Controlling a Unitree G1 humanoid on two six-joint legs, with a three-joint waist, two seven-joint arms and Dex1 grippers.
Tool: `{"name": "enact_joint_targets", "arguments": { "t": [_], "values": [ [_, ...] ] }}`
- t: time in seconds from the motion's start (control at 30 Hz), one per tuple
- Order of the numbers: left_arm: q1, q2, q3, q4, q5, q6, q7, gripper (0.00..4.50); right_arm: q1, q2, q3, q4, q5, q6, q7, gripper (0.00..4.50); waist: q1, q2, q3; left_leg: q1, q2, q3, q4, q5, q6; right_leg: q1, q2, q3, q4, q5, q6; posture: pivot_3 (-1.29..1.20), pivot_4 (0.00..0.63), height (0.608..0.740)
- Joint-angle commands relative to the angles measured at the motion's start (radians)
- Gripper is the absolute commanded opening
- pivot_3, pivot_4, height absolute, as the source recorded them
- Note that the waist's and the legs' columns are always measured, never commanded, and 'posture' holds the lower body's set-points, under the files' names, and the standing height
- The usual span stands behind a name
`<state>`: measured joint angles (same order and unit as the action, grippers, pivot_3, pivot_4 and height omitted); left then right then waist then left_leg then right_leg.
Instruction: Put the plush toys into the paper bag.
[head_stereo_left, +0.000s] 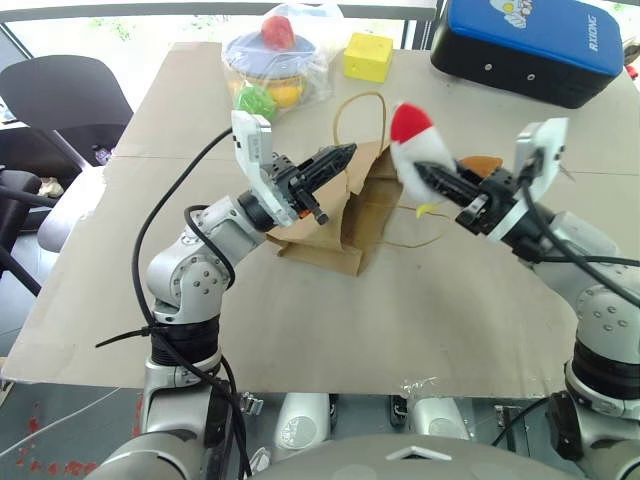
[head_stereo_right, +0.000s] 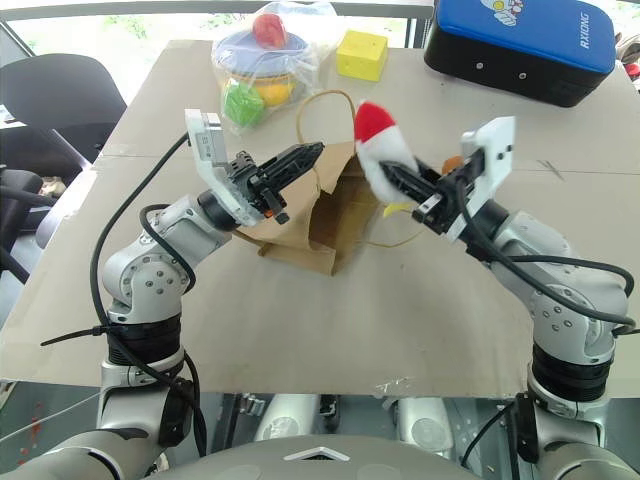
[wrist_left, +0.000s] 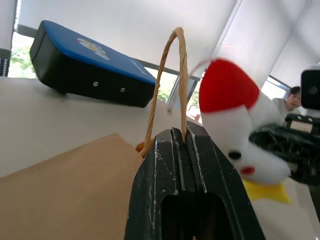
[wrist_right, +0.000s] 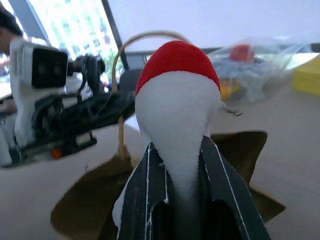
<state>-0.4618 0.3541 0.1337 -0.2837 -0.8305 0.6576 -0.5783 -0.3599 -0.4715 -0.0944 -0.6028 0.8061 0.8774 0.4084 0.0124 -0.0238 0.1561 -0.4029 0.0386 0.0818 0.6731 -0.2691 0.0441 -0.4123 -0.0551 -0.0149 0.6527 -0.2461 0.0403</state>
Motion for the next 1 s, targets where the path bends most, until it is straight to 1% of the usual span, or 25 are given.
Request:
{"name": "enact_joint_targets", "arguments": {
  "t": [0.03,0.2,0.3,0.33,0.43,0.53,0.57,0.6,0.63,0.67,0.77,0.8,0.93,1.0],
  "values": [
    [0.002,0.000,0.021,-0.031,-0.022,-0.006,0.002,0.00,0.005,-0.092,0.127,0.035,-0.132,-0.065,0.100,0.02,-0.001,0.000,0.000,0.000,0.000,0.000,0.000,-0.001,0.001,0.000,0.000,0.000,0.000,0.000,0.000,0.00,0.150,0.740],
    [0.017,0.001,-0.003,-0.054,-0.013,-0.003,-0.019,0.00,-0.079,-0.118,0.307,0.156,-0.287,-0.139,0.188,0.02,-0.012,0.000,0.000,0.001,0.001,0.000,0.000,-0.001,0.002,0.000,0.002,0.000,0.001,0.000,0.000,0.00,0.150,0.740],
    [0.045,0.004,-0.029,-0.071,-0.003,-0.005,-0.040,0.00,-0.205,-0.102,0.461,0.294,-0.438,-0.234,0.269,0.02,-0.021,0.000,0.000,0.001,0.001,0.000,0.000,0.000,0.001,0.000,0.002,0.000,0.002,0.000,0.000,0.00,0.150,0.740],
    [0.049,0.005,-0.033,-0.073,-0.002,-0.006,-0.043,0.00,-0.232,-0.094,0.491,0.325,-0.468,-0.255,0.288,0.02,-0.022,0.000,0.000,0.001,0.001,0.000,0.000,0.001,-0.001,-0.001,0.002,0.000,0.002,0.000,0.000,0.00,0.150,0.740],
    [0.073,0.008,-0.060,-0.086,0.005,-0.011,-0.066,0.00,-0.357,-0.008,0.587,0.494,-0.555,-0.312,0.343,0.02,-0.028,0.000,0.000,0.001,0.001,0.000,0.000,0.001,-0.001,-0.001,0.002,0.000,0.002,0.000,0.000,0.00,0.150,0.740],
    [0.094,0.011,-0.068,-0.095,-0.001,-0.011,-0.078,0.00,-0.431,0.061,0.627,0.621,-0.615,-0.330,0.370,0.02,-0.026,0.000,0.000,0.001,0.002,0.000,0.000,0.001,-0.001,-0.001,0.002,0.000,0.002,0.000,0.000,0.00,0.150,0.740],
    [0.114,0.014,-0.068,-0.102,-0.002,-0.011,-0.082,0.00,-0.466,0.119,0.614,0.684,-0.584,-0.294,0.394,0.02,-0.026,0.000,0.000,0.001,0.002,-0.001,0.000,0.001,-0.001,-0.001,0.002,0.000,0.002,0.000,0.000,0.00,0.150,0.740],
    [0.130,0.017,-0.069,-0.108,-0.002,-0.012,-0.085,0.00,-0.489,0.162,0.602,0.729,-0.561,-0.267,0.414,0.81,-0.026,0.000,0.000,0.001,0.002,0.000,0.000,0.001,-0.001,-0.001,0.002,0.000,0.002,0.000,0.000,0.00,0.150,0.740],
    [0.140,0.019,-0.067,-0.111,-0.003,-0.012,-0.085,0.00,-0.500,0.196,0.587,0.761,-0.545,-0.250,0.425,1.14,-0.026,0.000,0.000,0.001,0.002,0.000,0.000,0.001,-0.001,-0.001,0.002,0.000,0.002,0.000,0.000,0.00,0.150,0.740],
    [0.149,0.016,-0.060,-0.114,-0.006,-0.016,-0.077,0.00,-0.494,0.212,0.574,0.779,-0.555,-0.254,0.412,1.64,-0.026,0.000,0.000,0.001,0.002,0.000,0.000,0.001,-0.002,-0.001,0.001,0.000,0.002,0.000,0.000,0.00,0.150,0.740],
    [0.150,0.008,-0.028,-0.107,-0.013,-0.019,-0.050,0.00,-0.426,0.244,0.481,0.713,-0.519,-0.227,0.361,3.19,-0.017,0.000,0.000,-0.001,0.002,-0.002,0.000,0.001,-0.002,-0.001,0.000,-0.003,0.002,0.000,0.000,0.00,0.150,0.740],
    [0.149,0.007,-0.022,-0.104,-0.015,-0.018,-0.047,0.00,-0.409,0.242,0.463,0.684,-0.509,-0.207,0.361,3.61,-0.016,0.000,0.000,-0.002,0.002,-0.003,0.000,0.001,-0.002,-0.001,-0.001,-0.003,0.002,0.000,0.000,0.00,0.150,0.740],
    [0.138,-0.007,0.005,-0.088,-0.028,-0.016,-0.013,0.00,-0.292,0.199,0.398,0.505,-0.520,-0.217,0.309,3.61,-0.016,0.000,0.000,-0.006,0.000,-0.005,0.002,0.001,-0.001,-0.003,-0.005,-0.006,0.001,0.000,0.000,0.00,0.150,0.740],
    [0.121,-0.022,0.021,-0.077,-0.042,-0.011,0.019,0.00,-0.264,0.201,0.341,0.441,-0.469,-0.114,0.277,3.61,-0.018,0.000,0.000,-0.009,-0.001,-0.008,0.003,0.001,-0.002,-0.004,-0.006,-0.010,0.001,0.000,0.000,0.00,0.150,0.740]
  ]
}}
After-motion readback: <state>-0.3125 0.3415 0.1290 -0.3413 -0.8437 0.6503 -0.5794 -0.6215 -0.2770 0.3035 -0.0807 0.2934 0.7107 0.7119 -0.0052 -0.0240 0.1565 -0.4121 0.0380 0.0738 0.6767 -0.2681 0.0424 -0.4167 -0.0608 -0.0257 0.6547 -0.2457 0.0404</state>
